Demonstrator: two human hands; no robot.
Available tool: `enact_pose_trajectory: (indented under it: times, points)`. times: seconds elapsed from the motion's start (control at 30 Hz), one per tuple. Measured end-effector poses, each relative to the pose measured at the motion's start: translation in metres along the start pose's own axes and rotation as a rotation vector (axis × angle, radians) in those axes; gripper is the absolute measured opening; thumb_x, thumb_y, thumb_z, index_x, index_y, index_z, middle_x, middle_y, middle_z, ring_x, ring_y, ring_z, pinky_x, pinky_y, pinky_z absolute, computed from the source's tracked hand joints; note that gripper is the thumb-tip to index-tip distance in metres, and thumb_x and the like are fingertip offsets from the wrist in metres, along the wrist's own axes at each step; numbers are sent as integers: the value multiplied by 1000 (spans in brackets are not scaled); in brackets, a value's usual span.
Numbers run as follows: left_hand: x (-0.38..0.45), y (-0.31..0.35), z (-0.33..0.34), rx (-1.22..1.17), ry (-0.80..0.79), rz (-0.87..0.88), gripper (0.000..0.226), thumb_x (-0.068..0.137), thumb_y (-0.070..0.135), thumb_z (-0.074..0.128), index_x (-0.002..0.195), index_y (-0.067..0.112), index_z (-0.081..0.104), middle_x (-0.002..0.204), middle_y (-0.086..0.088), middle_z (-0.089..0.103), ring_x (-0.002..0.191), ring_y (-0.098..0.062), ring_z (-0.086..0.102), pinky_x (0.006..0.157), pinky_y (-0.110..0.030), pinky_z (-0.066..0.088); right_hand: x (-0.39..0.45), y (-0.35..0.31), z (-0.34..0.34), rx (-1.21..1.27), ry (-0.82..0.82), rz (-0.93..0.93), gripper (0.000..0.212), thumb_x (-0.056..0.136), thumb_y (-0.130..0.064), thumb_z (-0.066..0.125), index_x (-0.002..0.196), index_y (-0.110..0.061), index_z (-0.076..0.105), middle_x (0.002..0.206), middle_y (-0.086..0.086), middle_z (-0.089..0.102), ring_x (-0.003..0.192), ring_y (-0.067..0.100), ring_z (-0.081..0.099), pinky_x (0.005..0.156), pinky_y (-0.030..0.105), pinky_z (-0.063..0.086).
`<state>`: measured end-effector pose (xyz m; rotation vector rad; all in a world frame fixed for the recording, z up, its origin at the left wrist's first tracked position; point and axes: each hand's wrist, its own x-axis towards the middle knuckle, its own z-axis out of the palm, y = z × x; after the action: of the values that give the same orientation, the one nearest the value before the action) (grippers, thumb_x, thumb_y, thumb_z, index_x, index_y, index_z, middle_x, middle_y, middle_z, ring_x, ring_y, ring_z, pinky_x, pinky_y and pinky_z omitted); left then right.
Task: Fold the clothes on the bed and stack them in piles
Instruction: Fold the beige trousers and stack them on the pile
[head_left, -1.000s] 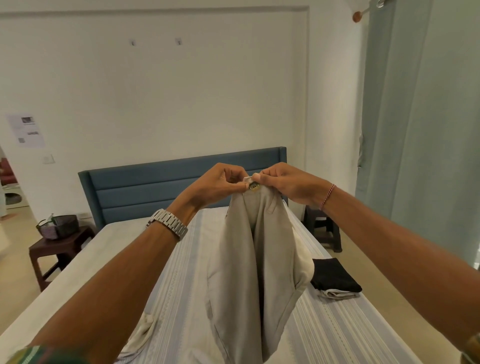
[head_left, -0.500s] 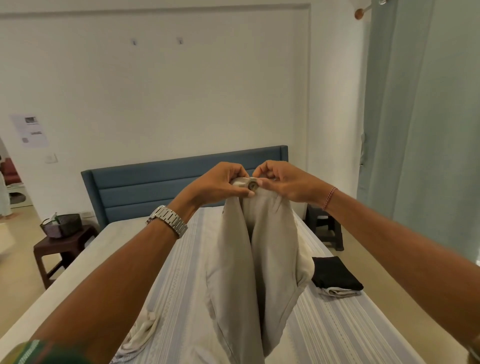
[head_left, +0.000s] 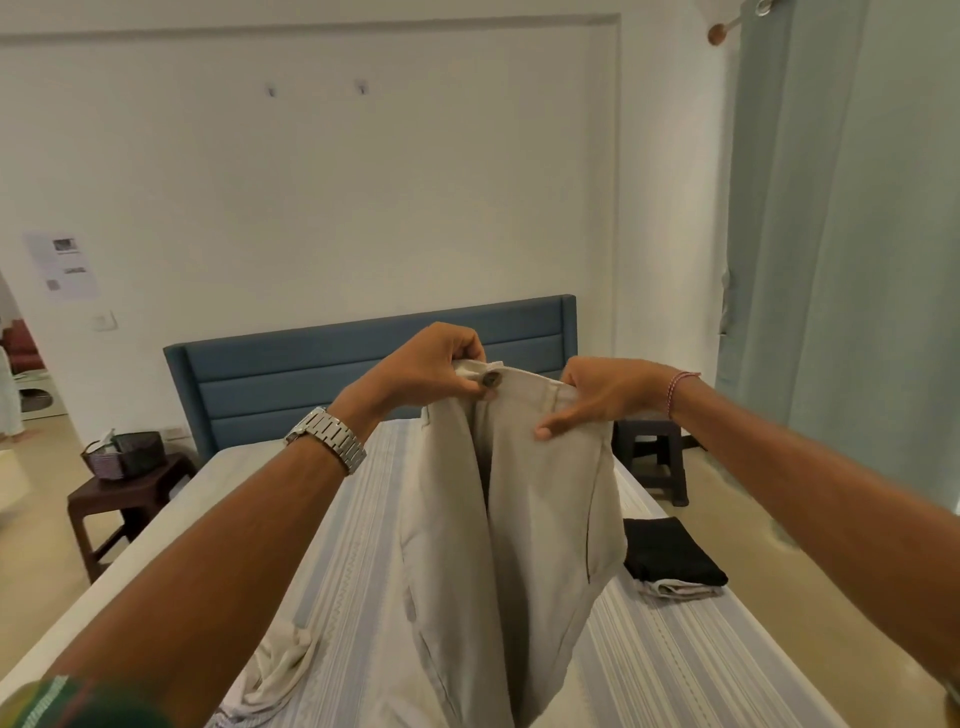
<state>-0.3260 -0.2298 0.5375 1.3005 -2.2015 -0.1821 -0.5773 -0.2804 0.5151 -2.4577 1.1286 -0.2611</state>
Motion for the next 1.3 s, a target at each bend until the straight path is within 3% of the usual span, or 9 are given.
enact_pose_trajectory:
  times: [0.17,0.3,0.5,0.7,0.77,0.93,1.07,1.17,1.3]
  points:
    - [-9,-24,-12,249,-208,-103,20,81,31,83,77,14,74,70,-1,66,59,-8,53,57,-24,40,1,19,-12,-236,41,50,69,76,-62,75,106,-1,70,99,15,74,91,30,70,72,23,52]
    - [-27,-54,-15,337,-458,-249,34,83,43,80,66,15,69,59,7,54,54,-9,47,56,-26,38,4,35,-28,-609,168,-2,93,55,-94,47,80,-9,74,65,3,65,58,15,54,74,34,51]
    - [-49,-80,-39,451,-355,-339,75,55,94,56,52,19,47,48,9,38,47,-10,34,52,-26,27,3,62,-36,-943,380,-30,105,62,-104,11,77,-19,72,67,-5,57,68,11,50,79,28,28]
    - [-52,-82,-61,656,-184,-183,59,94,70,44,114,20,67,87,3,66,77,-14,59,74,-31,48,5,69,-45,-911,604,-29,114,73,-93,-16,74,-18,70,68,-3,54,69,15,46,76,33,29]
    - [-52,-82,-64,706,-111,-157,46,102,54,44,126,20,61,90,1,59,82,-17,55,75,-33,43,7,75,-50,-853,627,-60,107,84,-84,-10,86,-21,77,76,-5,62,76,15,45,76,33,28]
    - [-51,-83,-77,746,38,-22,58,94,61,32,122,25,68,83,-2,58,72,-17,51,71,-34,45,8,88,-64,-738,639,-132,108,87,-85,-5,92,-16,78,74,-1,65,79,18,49,76,34,35]
    - [-53,-83,-84,889,154,99,31,100,43,49,116,28,71,90,-5,67,76,-18,55,85,-39,46,6,100,-68,-542,649,-178,54,98,-56,40,110,-20,79,76,2,59,76,20,48,66,29,33]
    - [-52,-76,-81,914,200,145,14,97,28,65,96,15,72,78,-8,66,66,-23,56,64,-37,49,3,102,-68,-468,600,-188,30,101,-37,55,115,-22,76,83,2,59,84,22,50,68,32,40]
    - [-48,-77,-81,953,337,94,30,97,31,66,77,8,62,64,-9,58,55,-25,50,49,-33,43,-3,97,-73,-462,532,-214,27,100,-35,57,98,-14,74,92,0,68,101,18,45,83,41,46]
